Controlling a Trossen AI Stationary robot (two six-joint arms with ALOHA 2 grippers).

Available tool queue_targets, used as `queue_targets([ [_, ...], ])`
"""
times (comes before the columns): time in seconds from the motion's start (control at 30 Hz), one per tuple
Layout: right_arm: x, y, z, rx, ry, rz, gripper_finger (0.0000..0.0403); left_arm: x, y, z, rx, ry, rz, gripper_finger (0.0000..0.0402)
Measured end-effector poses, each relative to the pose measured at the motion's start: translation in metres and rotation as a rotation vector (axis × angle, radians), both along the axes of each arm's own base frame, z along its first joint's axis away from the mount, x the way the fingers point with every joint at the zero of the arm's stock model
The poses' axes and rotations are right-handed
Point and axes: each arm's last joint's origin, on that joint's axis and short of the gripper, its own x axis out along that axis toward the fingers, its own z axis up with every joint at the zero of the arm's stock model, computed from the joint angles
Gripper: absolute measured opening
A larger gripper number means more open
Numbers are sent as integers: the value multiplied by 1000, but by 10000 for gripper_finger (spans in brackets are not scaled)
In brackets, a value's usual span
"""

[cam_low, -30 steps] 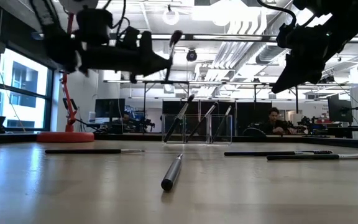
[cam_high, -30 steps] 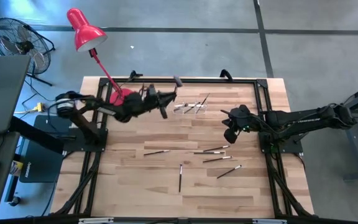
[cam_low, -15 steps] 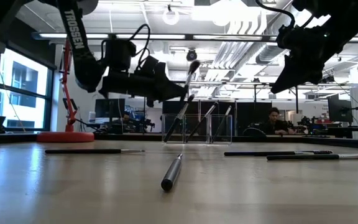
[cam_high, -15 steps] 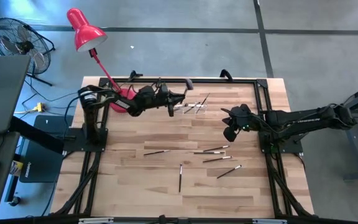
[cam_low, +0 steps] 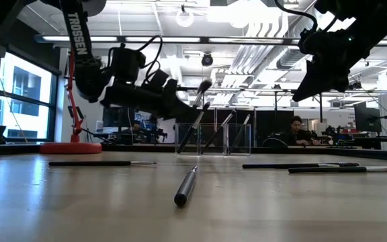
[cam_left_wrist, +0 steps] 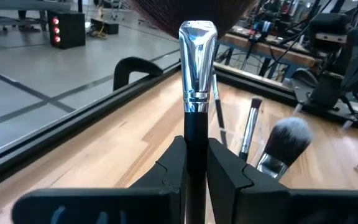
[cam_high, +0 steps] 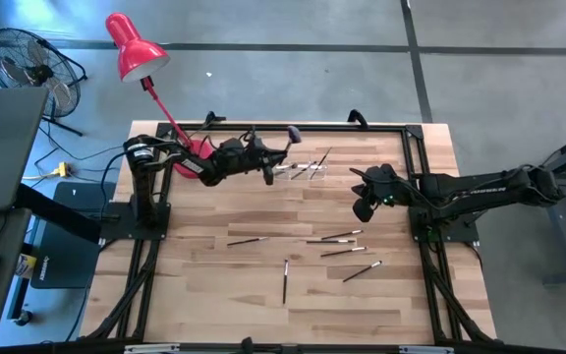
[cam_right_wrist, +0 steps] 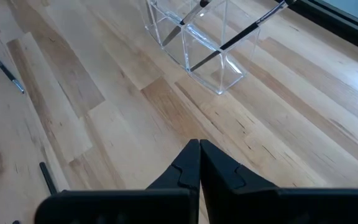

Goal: Put items in baskets/containers
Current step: Put the highlighter brush into the transparent organizer, then put the lash brush into the transparent organizer

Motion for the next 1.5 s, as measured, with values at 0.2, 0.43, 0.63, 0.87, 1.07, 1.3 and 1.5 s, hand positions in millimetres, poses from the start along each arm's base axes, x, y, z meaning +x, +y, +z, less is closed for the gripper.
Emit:
queue_targets([
  [0.2,0,0,0,-7,1,-5,1,0,0,-1,-5,3,4,51],
  [0.43,0,0,0,-8,1,-4,1,-1,1,-3,-17,29,45,93],
  [0.63,0,0,0,-3,-1,-8,1,-1,0,-3,-19,28,33,97],
  [0.87,0,0,0,-1,-1,-6,1,-1,-1,6,-5,-6,14,98],
  [1.07,0,0,0,-1,-1,-5,1,-5,-3,31,40,-75,4,99],
  [1.3,0,0,0,6,-1,5,4,-14,-11,72,108,-163,-3,99],
  [1.5,0,0,0,3,2,12,1,-18,-34,92,103,-121,-30,99],
])
